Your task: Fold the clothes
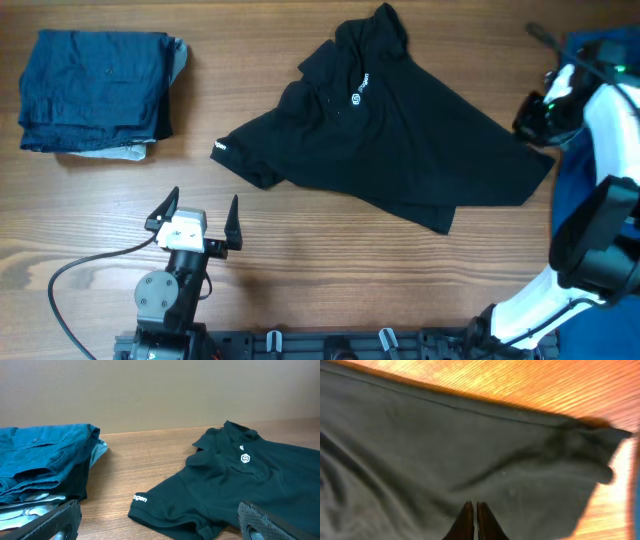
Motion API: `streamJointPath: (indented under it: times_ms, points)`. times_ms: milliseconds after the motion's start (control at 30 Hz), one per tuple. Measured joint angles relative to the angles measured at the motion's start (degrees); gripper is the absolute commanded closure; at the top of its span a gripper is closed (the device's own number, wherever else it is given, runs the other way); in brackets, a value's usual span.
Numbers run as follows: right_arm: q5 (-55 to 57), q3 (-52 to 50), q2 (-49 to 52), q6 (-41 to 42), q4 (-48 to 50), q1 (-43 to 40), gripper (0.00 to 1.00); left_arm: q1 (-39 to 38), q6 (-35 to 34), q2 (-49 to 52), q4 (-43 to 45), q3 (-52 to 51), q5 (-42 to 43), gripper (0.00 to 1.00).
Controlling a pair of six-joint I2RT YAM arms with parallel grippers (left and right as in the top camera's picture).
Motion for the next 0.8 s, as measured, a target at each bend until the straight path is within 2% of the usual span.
streamJointPath:
  times_ms: [233,400,567,667,800]
  points:
    - [5.3,-9.4,0.3,4.5,10.1,0.5,0.96,0.0,0.0,0.0,0.0,0.0,0.0,0.00]
    - [8.4,-9.8,1.1,4.8,11.0,1.5,0.96,0.0,0.0,0.0,0.0,0.0,0.0,0.00]
    - [9.6,-9.4,7.0,5.0,13.3,1.5,0.96,0.0,0.0,0.0,0.0,0.0,0.0,0.00]
    - [10.1,-9.2,7.7,5.0,19.5,1.5,0.96,0.0,0.0,0.0,0.0,0.0,0.0,0.00]
    - [12.3,-8.2,10.8,4.2,34.6,2.2,0.96,0.0,0.0,0.0,0.0,0.0,0.0,0.00]
